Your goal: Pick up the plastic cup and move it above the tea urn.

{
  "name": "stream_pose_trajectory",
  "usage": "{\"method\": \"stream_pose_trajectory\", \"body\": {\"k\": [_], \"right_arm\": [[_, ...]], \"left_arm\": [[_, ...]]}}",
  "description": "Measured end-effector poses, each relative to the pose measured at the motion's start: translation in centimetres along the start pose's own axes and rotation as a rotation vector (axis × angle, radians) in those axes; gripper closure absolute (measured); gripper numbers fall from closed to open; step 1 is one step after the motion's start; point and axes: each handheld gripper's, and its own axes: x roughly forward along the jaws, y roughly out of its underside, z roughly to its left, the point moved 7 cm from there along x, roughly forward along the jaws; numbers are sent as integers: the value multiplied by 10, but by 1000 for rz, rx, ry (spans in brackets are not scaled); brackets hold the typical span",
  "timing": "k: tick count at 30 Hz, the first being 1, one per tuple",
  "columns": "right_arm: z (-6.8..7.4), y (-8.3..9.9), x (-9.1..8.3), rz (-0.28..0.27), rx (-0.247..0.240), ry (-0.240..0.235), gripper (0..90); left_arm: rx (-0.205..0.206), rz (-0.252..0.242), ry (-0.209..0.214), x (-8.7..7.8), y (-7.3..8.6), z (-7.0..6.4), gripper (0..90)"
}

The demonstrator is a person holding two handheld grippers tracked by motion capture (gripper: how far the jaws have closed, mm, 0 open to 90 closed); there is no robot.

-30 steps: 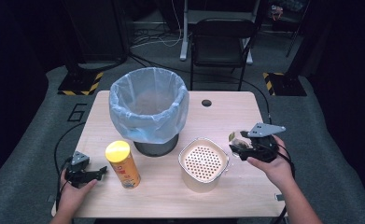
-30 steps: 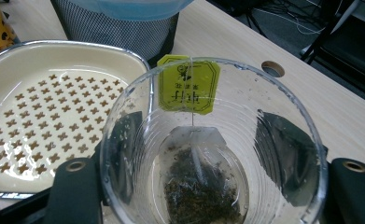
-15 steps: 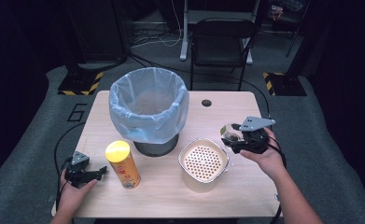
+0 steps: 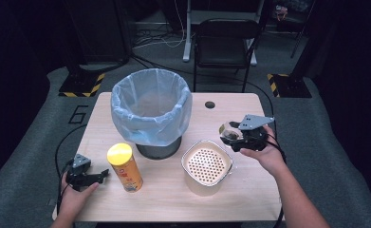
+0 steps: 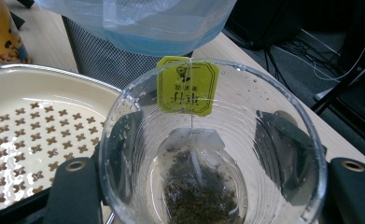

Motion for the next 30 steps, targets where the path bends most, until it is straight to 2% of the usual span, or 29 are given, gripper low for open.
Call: {"method": "stream_pose_trajectory", "body": {"k": [10,17,25,30], "right_arm": [[2,-9,6,-8,-48,-6,332],[8,-19,6,-24,-122,7,337],[13,-25,5,-33,-217,54,345],[17,-26,6,-28,-253,61,347]], "left_arm": [[1,0,0,0,0,0,131],[1,1,1,0,0,0,131],[2,0,1,0,0,0,131],[-1,0,1,0,0,0,131]]}}
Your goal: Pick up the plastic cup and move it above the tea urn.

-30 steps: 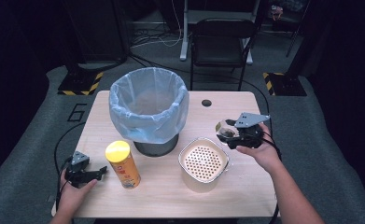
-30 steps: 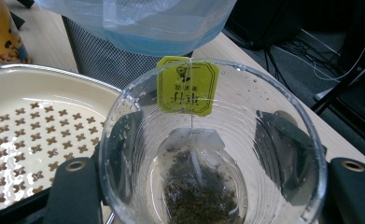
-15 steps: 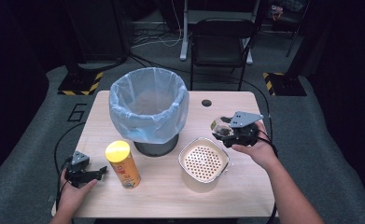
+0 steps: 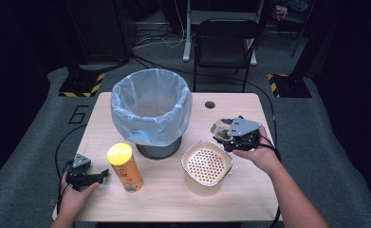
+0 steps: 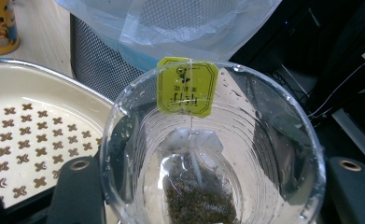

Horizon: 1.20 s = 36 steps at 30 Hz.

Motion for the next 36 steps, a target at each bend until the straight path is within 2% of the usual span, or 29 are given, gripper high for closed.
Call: {"method": "stream_pose_trajectory", "body": {"k": [2,3,6,9,12,16,18,19,23,25,27,29,30,32,34,36], "right_arm": [[1,-1,1,2,-20,8,349],[2,-1,1,4,-22,9,349],[4,-2,2,13,-64,24,351],[9,-5,2,21,-146,56,353],[16,-7,3,47,-265,102,355],[26,-8,5,79,-379,159,358],[30,-9,6,103,-466,209,359],[33,-9,7,124,-539,238,361],[43,-9,11,188,-735,340,365],[46,-10,11,210,-817,381,364],[50,-9,13,231,-881,383,364],[53,-7,15,264,-976,410,364],[54,-6,16,282,-1013,408,364],[57,-4,17,299,-1065,415,363],[59,-6,17,323,-1200,432,364],[61,-7,15,337,-1273,469,363]], "left_arm": [[6,1,-3,0,0,1,131],[-15,-3,3,0,0,-1,131],[-13,-2,3,0,0,-1,131],[-10,-2,2,0,0,-1,131],[-12,-2,3,0,0,-1,131],[-12,-2,3,0,0,-1,131],[-12,-2,3,0,0,-1,131],[-12,-2,3,0,0,-1,131],[-12,-1,3,0,0,-1,131],[-12,-2,3,0,0,-1,131],[-11,-1,3,0,0,-1,131],[-11,-1,3,0,0,-1,131],[-12,-2,2,0,0,-1,131],[-12,-2,3,0,0,-1,131],[-12,-2,3,0,0,-1,131],[-12,-2,3,0,0,-1,131]]}}
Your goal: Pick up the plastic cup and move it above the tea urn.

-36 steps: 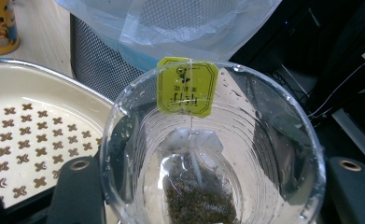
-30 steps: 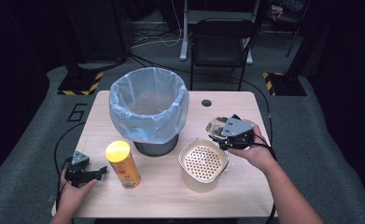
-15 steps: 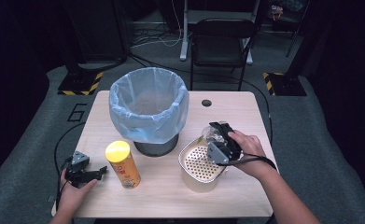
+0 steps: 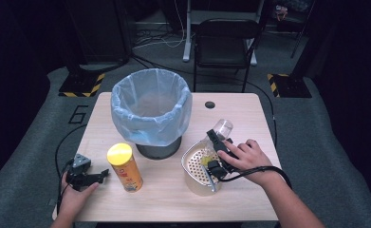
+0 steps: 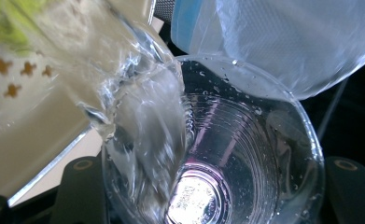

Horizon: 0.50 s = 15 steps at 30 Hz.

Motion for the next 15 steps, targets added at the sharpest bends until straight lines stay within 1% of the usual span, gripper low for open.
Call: {"method": "stream_pose_trajectory", "body": {"k": [1,3,4,5,6,10,12,13,14,15], "right_arm": [[-2,-2,-1,-1,-62,14,362],[-2,-4,-2,6,-107,30,361],[5,-5,-4,0,-72,-7,360],[-1,-5,-5,2,-95,32,360],[-2,-6,-5,-2,-103,35,360],[-6,-7,-6,-15,-92,48,359],[-6,-7,-7,-22,-86,43,358],[-5,-8,-7,-23,-73,40,358],[-5,-7,-7,-24,-75,42,358],[-5,-8,-7,-28,-64,45,358]], "left_arm": [[0,0,0,0,0,0,131],[0,0,0,0,0,0,131],[0,0,0,0,0,0,131],[-2,-1,0,0,0,0,131],[-1,-1,0,0,0,0,131],[-1,-1,0,0,0,0,131],[-2,-1,0,0,0,0,131],[0,0,-1,0,0,0,131],[0,0,0,0,0,0,131],[-1,0,0,0,0,0,131]]}}
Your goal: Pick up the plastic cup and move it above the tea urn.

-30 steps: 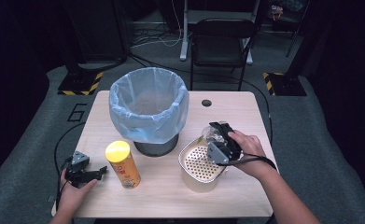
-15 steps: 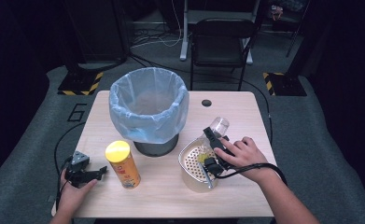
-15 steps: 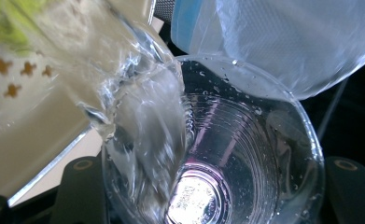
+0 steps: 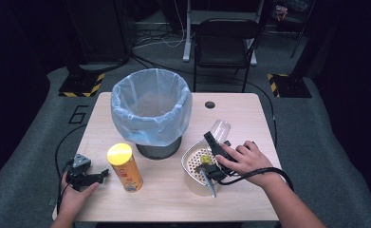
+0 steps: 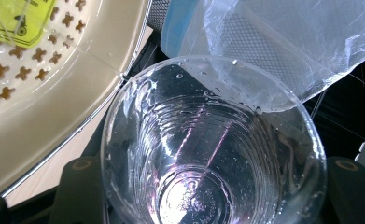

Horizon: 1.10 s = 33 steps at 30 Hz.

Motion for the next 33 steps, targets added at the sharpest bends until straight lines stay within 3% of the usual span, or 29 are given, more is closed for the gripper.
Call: {"method": "stream_pose_trajectory", "body": {"k": [4,7,23,26,28,33], "right_arm": [[1,-1,-1,-7,5,1,357],[0,0,-2,-11,-45,-31,357],[-4,1,-4,-20,-35,-17,355],[-4,2,-4,-19,-24,-14,355],[-6,1,-4,-22,29,25,355],[-7,0,-5,-28,18,21,354]], "left_arm": [[0,0,0,0,0,0,131],[0,0,0,0,0,0,131],[0,0,0,0,0,0,131],[0,0,0,0,0,0,131],[1,0,0,0,0,0,131],[0,0,0,0,0,0,131]]}}
